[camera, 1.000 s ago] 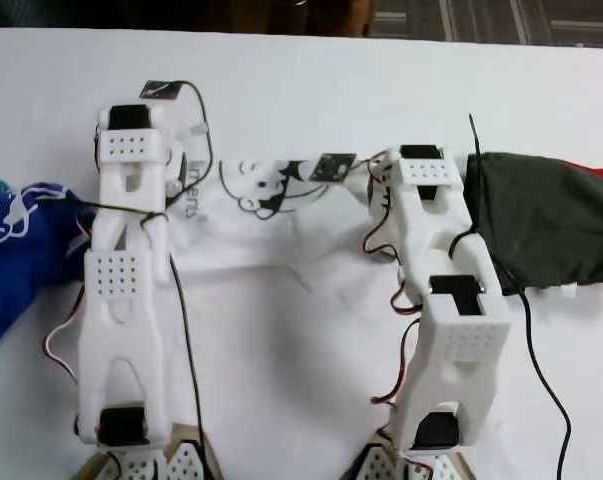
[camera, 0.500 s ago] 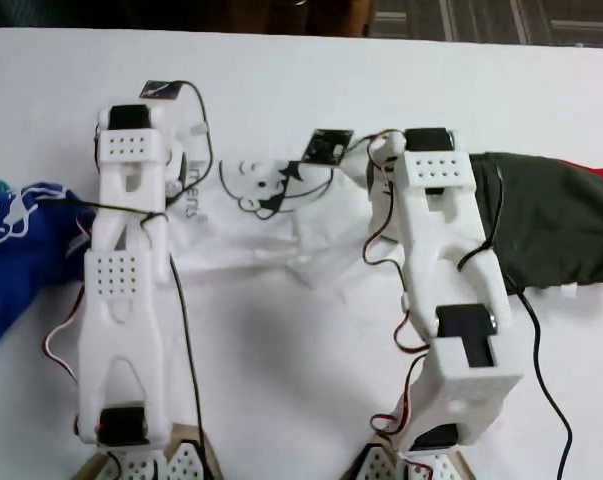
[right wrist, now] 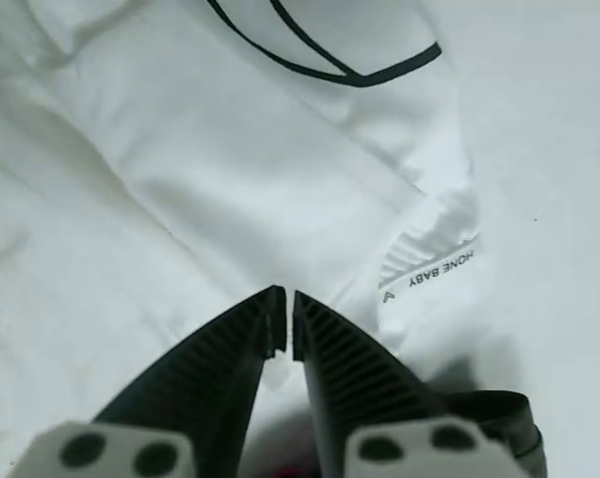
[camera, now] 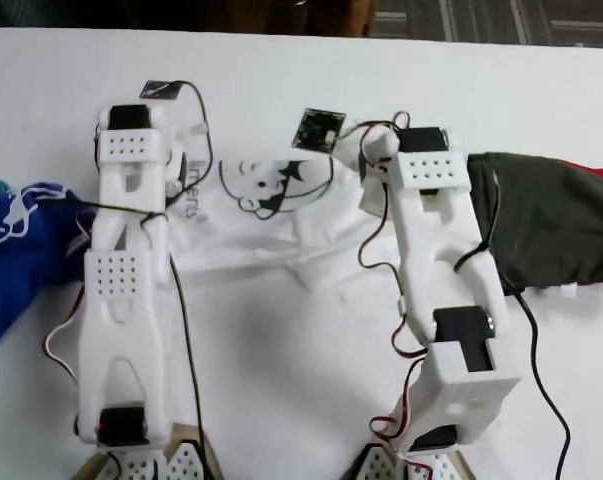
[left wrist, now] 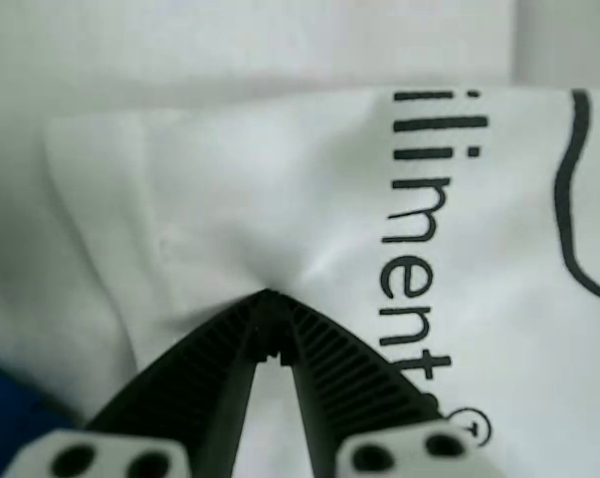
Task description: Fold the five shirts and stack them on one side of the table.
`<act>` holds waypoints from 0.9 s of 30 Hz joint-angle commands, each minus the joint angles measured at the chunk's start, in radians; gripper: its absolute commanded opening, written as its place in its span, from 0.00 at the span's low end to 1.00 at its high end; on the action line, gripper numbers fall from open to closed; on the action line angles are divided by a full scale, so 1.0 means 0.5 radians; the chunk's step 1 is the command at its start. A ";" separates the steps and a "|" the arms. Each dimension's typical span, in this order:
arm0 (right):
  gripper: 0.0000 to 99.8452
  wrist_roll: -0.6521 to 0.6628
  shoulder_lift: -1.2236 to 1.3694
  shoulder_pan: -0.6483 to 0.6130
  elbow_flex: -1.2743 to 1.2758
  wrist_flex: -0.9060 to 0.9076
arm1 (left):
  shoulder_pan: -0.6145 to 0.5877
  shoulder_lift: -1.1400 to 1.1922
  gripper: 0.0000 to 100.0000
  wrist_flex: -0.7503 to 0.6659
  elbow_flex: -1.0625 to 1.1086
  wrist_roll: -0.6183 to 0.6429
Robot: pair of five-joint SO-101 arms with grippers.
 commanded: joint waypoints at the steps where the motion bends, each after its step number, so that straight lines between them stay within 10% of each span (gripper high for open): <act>1: 0.02 0.006 -0.017 0.008 -0.009 0.112 | 0.006 0.006 0.03 -0.012 -0.026 -0.006; 10: 0.16 0.074 -0.014 0.149 0.193 0.293 | 0.006 0.006 0.03 -0.012 -0.026 -0.006; 27: 0.10 0.071 0.339 0.207 0.393 -0.232 | 0.006 0.006 0.03 -0.012 -0.026 -0.006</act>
